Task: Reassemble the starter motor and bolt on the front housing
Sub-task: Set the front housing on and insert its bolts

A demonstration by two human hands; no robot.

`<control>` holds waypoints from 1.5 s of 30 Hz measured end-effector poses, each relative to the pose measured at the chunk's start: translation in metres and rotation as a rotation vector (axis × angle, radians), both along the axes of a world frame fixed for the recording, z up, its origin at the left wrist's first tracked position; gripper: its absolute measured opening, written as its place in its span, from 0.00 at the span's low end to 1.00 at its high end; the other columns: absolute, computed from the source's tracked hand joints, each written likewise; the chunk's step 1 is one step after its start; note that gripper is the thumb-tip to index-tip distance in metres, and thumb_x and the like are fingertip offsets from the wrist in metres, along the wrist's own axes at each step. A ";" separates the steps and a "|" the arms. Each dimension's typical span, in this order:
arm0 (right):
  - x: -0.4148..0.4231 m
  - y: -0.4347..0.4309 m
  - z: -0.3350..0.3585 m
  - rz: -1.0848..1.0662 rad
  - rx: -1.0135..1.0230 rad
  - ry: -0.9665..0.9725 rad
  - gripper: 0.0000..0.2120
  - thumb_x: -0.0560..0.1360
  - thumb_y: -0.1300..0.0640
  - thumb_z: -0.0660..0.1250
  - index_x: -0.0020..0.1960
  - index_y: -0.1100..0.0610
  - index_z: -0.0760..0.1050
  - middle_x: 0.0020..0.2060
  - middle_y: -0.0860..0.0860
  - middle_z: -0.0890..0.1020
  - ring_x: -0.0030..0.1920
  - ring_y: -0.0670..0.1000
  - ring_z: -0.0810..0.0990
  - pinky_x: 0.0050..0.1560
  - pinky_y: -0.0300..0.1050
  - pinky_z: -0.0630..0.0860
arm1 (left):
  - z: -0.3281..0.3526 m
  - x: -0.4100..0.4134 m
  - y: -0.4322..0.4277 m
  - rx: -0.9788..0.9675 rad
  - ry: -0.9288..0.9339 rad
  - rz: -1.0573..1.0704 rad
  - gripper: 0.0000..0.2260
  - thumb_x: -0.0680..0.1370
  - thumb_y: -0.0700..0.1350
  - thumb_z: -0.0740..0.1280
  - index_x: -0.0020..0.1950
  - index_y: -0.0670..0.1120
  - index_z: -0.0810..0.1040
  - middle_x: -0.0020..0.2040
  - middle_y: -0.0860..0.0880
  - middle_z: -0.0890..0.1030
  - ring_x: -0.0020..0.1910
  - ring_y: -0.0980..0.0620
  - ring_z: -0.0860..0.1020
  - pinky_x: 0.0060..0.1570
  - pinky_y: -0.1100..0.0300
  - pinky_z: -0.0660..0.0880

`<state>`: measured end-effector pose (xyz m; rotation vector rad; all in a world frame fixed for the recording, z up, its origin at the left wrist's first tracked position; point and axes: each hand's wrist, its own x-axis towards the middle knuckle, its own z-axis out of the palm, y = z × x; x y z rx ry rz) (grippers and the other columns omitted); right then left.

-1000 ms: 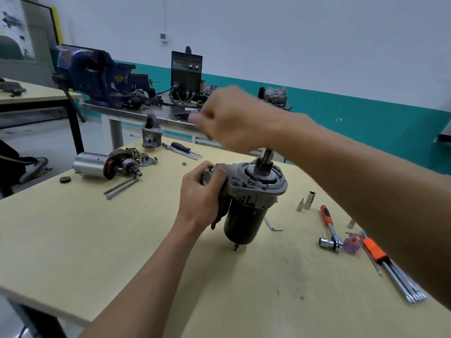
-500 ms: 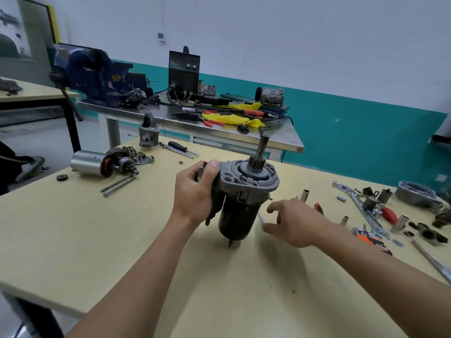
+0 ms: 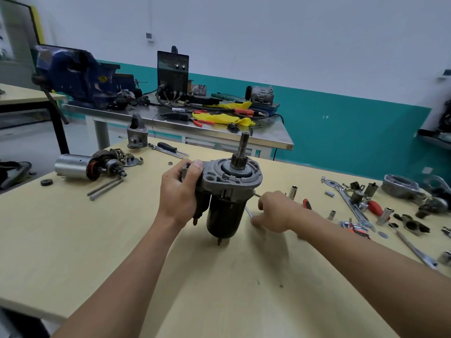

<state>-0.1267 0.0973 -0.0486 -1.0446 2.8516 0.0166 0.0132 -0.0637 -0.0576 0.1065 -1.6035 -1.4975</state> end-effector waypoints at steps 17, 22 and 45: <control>0.002 0.011 -0.003 -0.028 0.001 -0.108 0.31 0.70 0.55 0.71 0.71 0.52 0.65 0.49 0.51 0.73 0.44 0.51 0.75 0.32 0.40 0.70 | 0.000 0.000 0.000 0.047 0.021 -0.016 0.16 0.73 0.59 0.64 0.34 0.49 0.78 0.35 0.45 0.77 0.38 0.48 0.74 0.40 0.49 0.71; 0.020 0.030 0.007 0.007 -0.185 -0.166 0.21 0.74 0.53 0.69 0.66 0.45 0.71 0.62 0.53 0.75 0.47 0.49 0.78 0.38 0.40 0.73 | 0.000 0.001 0.000 0.044 0.023 -0.020 0.18 0.74 0.59 0.64 0.37 0.44 0.78 0.37 0.41 0.78 0.40 0.46 0.75 0.43 0.47 0.72; 0.094 0.026 0.128 0.528 -0.982 -0.433 0.11 0.78 0.54 0.64 0.44 0.58 0.82 0.29 0.51 0.77 0.27 0.45 0.72 0.26 0.35 0.68 | -0.001 -0.001 0.000 0.005 0.017 0.019 0.20 0.73 0.59 0.63 0.36 0.42 0.76 0.34 0.46 0.76 0.37 0.50 0.73 0.40 0.51 0.70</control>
